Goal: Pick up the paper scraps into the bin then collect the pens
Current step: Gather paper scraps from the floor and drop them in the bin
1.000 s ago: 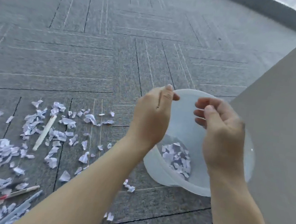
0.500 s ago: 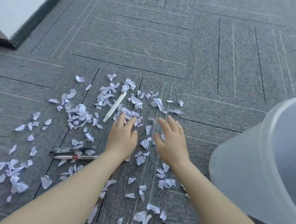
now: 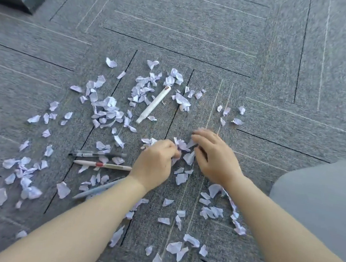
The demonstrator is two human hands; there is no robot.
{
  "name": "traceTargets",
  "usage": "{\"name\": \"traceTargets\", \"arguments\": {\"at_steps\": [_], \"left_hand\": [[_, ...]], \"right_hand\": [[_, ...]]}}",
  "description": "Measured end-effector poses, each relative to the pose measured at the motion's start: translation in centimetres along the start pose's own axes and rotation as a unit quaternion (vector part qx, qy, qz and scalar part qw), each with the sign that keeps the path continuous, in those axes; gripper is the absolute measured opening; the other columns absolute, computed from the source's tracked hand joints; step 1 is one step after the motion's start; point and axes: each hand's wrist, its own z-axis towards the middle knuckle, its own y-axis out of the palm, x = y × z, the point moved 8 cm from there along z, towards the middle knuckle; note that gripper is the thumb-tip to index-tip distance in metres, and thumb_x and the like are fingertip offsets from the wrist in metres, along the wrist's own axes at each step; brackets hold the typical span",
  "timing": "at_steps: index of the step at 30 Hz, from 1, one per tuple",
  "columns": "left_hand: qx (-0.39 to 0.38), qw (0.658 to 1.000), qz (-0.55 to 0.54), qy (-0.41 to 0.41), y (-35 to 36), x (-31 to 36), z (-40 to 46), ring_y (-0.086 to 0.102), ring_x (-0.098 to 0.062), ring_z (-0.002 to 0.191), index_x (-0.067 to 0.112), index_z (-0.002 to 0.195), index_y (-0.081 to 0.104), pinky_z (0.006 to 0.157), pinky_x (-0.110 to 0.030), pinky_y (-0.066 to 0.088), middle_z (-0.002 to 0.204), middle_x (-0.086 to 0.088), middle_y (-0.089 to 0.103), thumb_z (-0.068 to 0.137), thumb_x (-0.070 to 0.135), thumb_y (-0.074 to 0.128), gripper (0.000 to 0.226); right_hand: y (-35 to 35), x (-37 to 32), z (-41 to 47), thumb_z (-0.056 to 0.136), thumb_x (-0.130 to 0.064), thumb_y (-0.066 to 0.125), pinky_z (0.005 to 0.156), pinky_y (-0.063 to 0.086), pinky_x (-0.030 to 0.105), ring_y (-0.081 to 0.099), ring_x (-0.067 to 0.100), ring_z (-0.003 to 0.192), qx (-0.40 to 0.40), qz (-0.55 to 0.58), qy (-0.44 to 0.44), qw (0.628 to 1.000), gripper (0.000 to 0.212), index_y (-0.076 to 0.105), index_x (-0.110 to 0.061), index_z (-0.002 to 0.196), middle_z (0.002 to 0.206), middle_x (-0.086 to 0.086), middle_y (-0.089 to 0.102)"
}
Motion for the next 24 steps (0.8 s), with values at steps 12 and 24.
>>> {"name": "traceTargets", "arguments": {"at_steps": [12, 24], "left_hand": [[-0.087, 0.995, 0.011, 0.044, 3.6, 3.0, -6.8, 0.032, -0.019, 0.135, 0.013, 0.137, 0.044, 0.109, -0.043, 0.031, 0.141, -0.003, 0.045, 0.086, 0.038, 0.054, 0.058], [-0.134, 0.965, 0.214, -0.071, 3.3, 0.1, -12.1, 0.012, -0.023, 0.144, 0.012, 0.147, 0.022, 0.116, -0.046, 0.014, 0.156, -0.007, 0.018, 0.074, 0.083, 0.034, 0.102]], "right_hand": [[3.4, -0.1, -10.8, 0.094, -0.050, 0.046, 0.119, 0.019, 0.050, 0.005, 0.014, 0.150, -0.006, 0.046, 0.009, 0.999, 0.063, 0.030, -0.028, 0.151, 0.160, -0.008, 0.022], [4.7, -2.3, -5.2, 0.093, -0.067, 0.027, 0.122, 0.004, 0.043, -0.008, 0.017, 0.150, -0.094, -0.104, -0.061, 0.988, 0.073, 0.018, -0.029, 0.154, 0.163, -0.004, 0.007]]}}
